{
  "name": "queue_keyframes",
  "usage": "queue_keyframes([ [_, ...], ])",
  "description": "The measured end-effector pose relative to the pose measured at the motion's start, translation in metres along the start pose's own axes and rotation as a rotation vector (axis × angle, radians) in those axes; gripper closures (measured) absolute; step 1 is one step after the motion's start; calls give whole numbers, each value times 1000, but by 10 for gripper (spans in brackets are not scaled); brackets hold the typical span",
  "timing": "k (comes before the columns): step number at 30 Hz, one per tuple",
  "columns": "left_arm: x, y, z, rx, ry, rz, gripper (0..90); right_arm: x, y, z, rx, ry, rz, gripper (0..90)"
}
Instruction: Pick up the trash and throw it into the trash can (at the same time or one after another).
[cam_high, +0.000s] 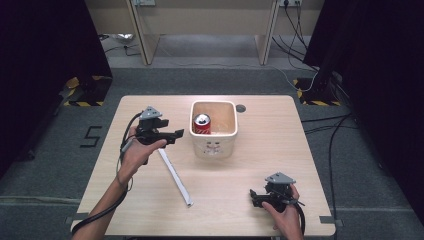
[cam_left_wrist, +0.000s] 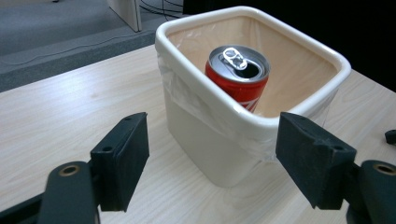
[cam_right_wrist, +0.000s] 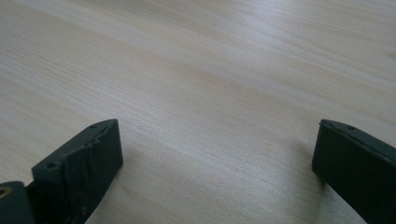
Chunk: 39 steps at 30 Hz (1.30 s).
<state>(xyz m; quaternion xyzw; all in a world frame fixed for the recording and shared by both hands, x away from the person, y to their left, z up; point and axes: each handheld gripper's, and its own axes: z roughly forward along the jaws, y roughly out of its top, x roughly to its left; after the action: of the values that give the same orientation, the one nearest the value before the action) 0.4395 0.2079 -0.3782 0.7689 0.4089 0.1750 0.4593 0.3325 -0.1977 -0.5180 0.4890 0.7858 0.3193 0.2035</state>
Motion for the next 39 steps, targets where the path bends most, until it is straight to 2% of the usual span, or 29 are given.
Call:
queue_keyframes([
  [9,6,-19,-1,8,34,-21,254,0,0,0,1,0,2,21],
  [13,9,-29,0,14,39,-45,254,0,0,0,0,1,0,21],
  [17,10,-40,3,30,62,-44,254,0,0,0,0,1,-1,20],
  [23,13,-58,7,55,67,-69,248,0,0,0,2,0,2,20],
  [26,12,-67,10,72,82,-68,245,0,0,0,1,0,-1,20],
  [29,11,-76,12,78,85,-87,241,0,0,0,0,1,-1,20],
  [33,6,-90,16,104,94,-83,240,0,0,0,1,0,-1,20],
  [35,5,-97,18,110,93,-99,239,0,0,0,1,0,-1,20],
  [39,3,-111,24,144,108,-99,240,0,0,0,1,0,-1,20],
])
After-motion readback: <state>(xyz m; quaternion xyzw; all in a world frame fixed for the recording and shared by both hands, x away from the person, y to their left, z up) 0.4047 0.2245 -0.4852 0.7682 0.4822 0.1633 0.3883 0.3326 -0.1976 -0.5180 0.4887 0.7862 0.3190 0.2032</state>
